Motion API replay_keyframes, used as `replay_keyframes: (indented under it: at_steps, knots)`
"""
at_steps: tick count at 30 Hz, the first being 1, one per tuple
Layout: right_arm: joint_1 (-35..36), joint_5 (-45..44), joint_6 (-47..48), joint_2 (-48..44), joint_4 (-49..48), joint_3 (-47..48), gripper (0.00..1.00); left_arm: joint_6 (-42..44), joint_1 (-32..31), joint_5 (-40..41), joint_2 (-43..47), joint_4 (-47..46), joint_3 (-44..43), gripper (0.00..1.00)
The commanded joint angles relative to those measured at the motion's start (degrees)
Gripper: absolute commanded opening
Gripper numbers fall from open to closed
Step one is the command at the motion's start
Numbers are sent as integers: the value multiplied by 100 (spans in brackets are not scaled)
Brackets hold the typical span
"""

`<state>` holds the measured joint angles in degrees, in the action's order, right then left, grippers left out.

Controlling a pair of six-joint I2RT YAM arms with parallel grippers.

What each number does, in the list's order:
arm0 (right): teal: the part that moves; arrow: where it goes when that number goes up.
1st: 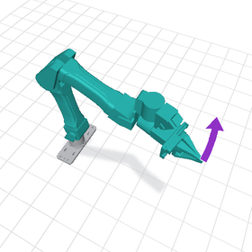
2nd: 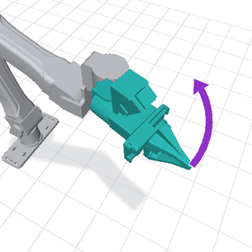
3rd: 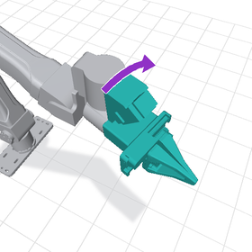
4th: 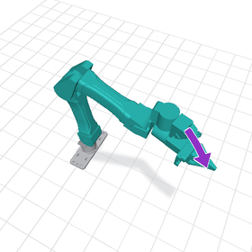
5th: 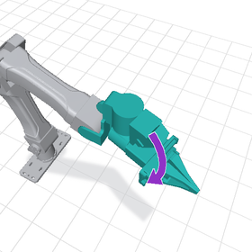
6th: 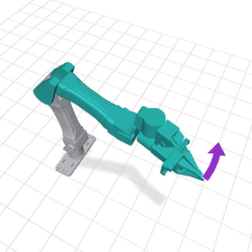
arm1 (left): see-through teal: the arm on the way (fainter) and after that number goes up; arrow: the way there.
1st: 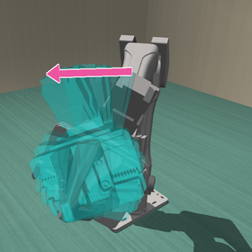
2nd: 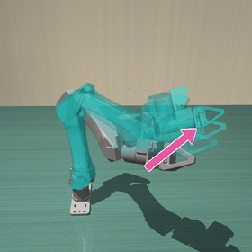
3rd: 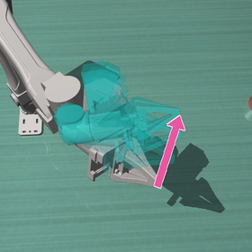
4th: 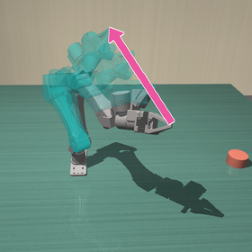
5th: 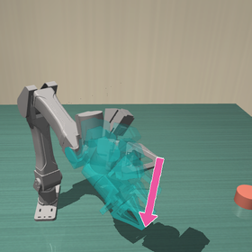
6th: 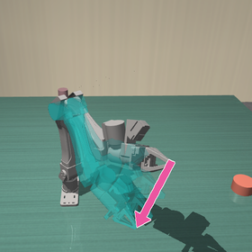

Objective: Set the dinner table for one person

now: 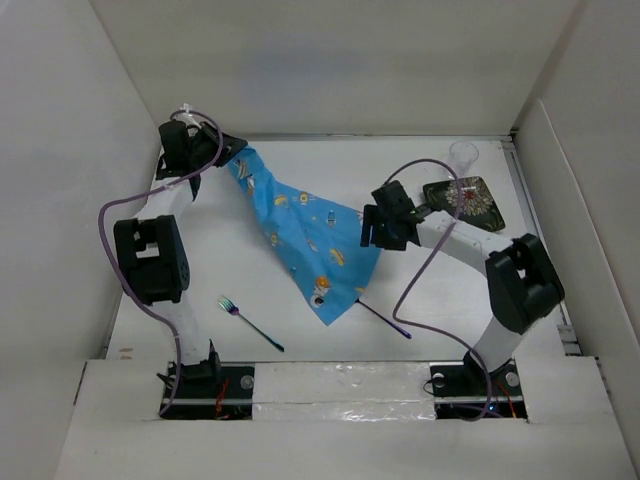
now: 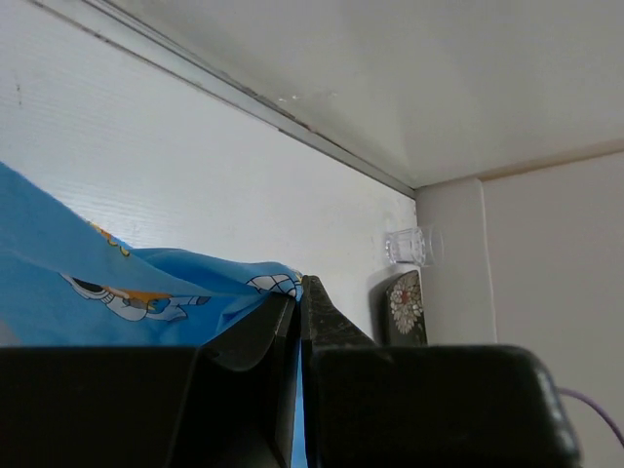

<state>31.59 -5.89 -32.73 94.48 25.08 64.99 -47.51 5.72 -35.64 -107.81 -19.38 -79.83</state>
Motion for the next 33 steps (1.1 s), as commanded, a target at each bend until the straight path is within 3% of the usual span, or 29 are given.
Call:
replay_keyframes:
  at_steps: [1, 8, 10, 12, 20, 29, 32, 33]
  knots:
    - [-127, -272, -295, 535, 207, 382, 71, 31, 9, -303, 471, -348, -190, 0]
    - [-312, -132, -602, 1793, 629, 1120, 60, 75, 9, -330, 796, -119, 90, 0]
    - [-381, 26, -638, 2029, 647, 1287, 34, 57, 9, -409, 858, -154, 143, 0]
    - [-452, 88, -726, 2101, 560, 1358, 0, 22, 9, -444, 911, -154, 222, 0]
    - [-715, -580, -130, 1169, 269, 2385, 0, 312, 9, -435, 1429, 232, 20, 0]
    - [-1603, -607, 127, 2678, 469, 4527, 3, 601, 78, -681, 1659, -303, 1521, 0]
    - [-1692, -633, 214, 3058, 673, 5040, 34, 742, 219, -769, 1535, -164, 1663, 4]
    - [-1779, -528, 249, 3120, 726, 5145, 63, 960, 280, -613, 1491, 28, 1664, 12]
